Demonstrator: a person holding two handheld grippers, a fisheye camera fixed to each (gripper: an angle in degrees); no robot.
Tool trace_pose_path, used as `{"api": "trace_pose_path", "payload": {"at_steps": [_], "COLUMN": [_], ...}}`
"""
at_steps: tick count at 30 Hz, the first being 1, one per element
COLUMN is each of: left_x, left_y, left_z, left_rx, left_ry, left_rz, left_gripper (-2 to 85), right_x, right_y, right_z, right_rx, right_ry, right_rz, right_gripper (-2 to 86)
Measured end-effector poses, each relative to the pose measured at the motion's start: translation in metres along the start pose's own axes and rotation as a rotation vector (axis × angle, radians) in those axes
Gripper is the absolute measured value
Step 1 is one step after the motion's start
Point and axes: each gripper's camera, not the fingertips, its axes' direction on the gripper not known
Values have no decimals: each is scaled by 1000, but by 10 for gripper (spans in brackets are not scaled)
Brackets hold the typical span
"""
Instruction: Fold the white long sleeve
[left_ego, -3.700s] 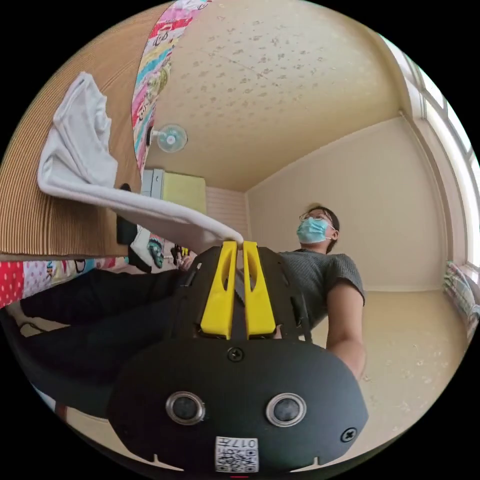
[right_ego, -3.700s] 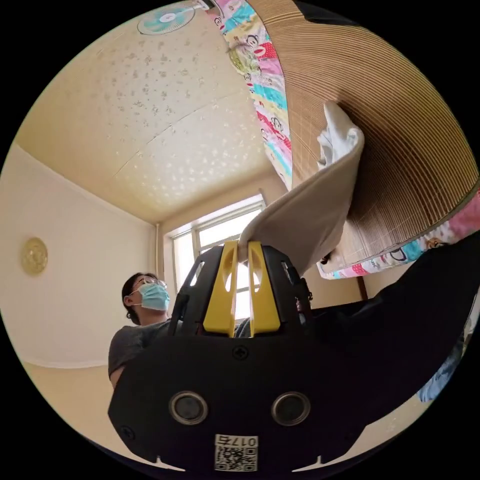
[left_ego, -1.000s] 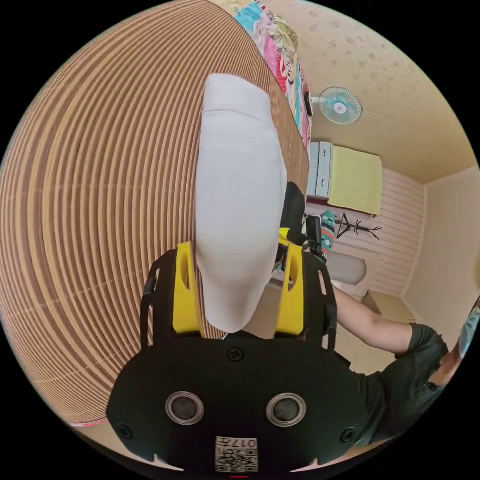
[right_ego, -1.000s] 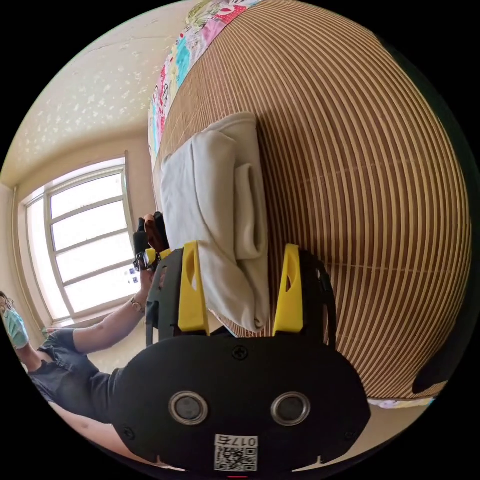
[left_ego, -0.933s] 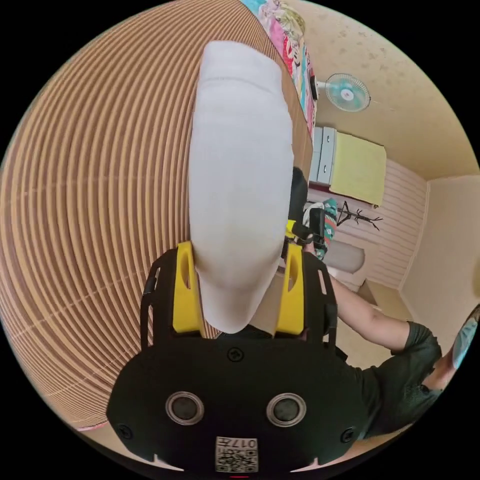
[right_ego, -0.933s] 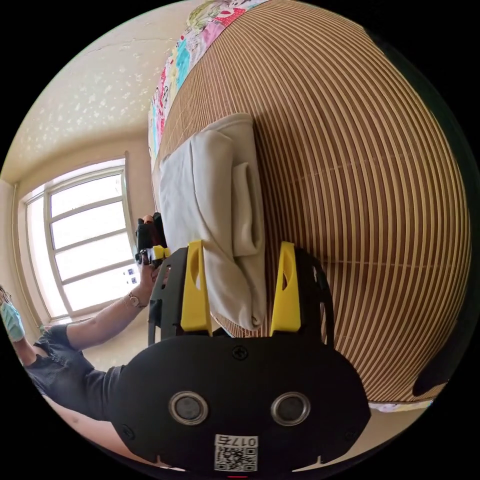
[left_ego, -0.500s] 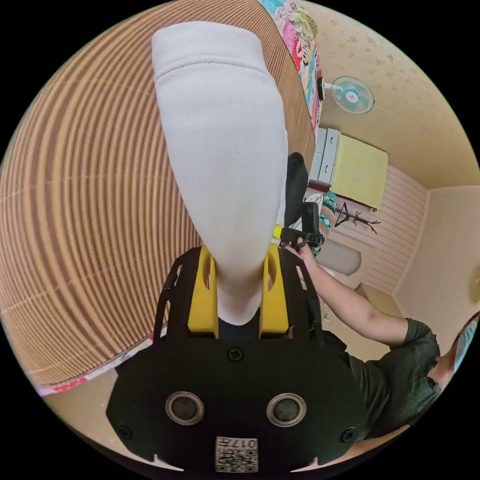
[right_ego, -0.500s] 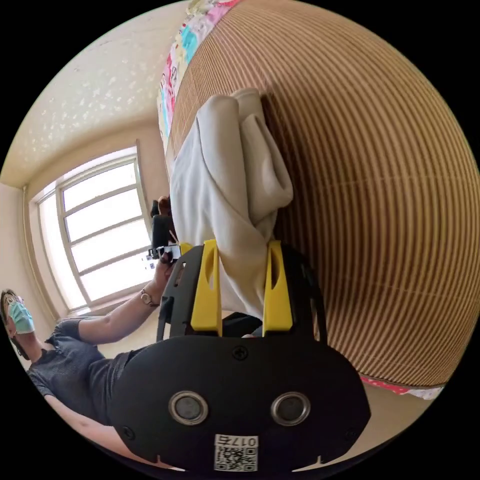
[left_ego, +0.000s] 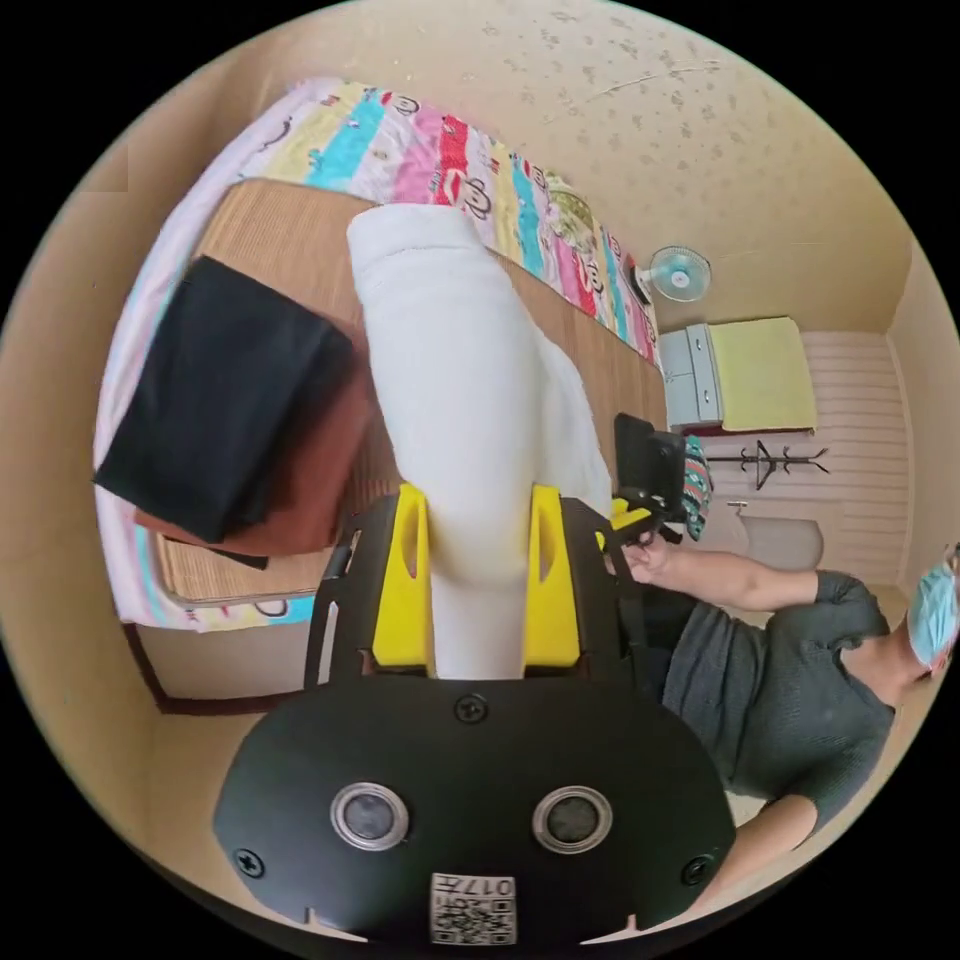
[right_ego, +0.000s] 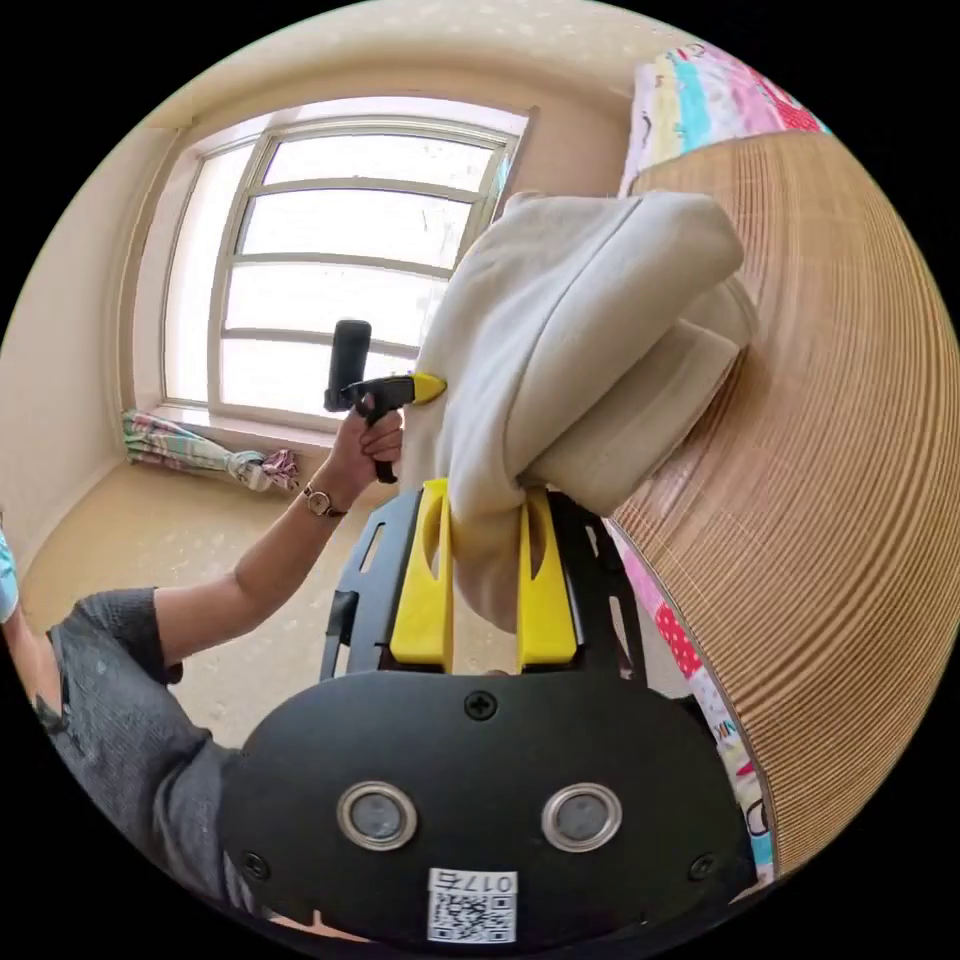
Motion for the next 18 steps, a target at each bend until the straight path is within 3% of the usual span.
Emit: {"api": "trace_pose_path", "payload": {"at_steps": [4, 7, 10, 12, 14, 16, 18], "left_x": [-46, -80, -110, -137, -158, -174, -182], "left_y": [-3, 33, 71, 83, 96, 115, 140], "left_z": [-106, -145, -98, -21, 36, 74, 93], "left_rx": [138, 388, 496, 331, 180, 137, 273], "left_ry": [-244, -407, -256, -173, -221, -205, -26], "left_rz": [-221, -437, -465, -431, -493, -547, -524], "left_gripper": [177, 164, 141, 126, 132, 131, 95], "right_x": [-68, -68, -27, 15, 64, 117, 131], "right_y": [-71, -73, -26, 19, 81, 184, 274], "right_z": [85, 127, 119, 95, 52, -28, -96], "right_rx": [-145, -324, -396, -454, -508, -553, -544], "right_ry": [133, 278, 444, 485, 552, 696, 764], "right_rz": [-9, 16, 99, 188, 340, 642, 914], "right_gripper": [114, 98, 83, 73, 63, 53, 44]}}
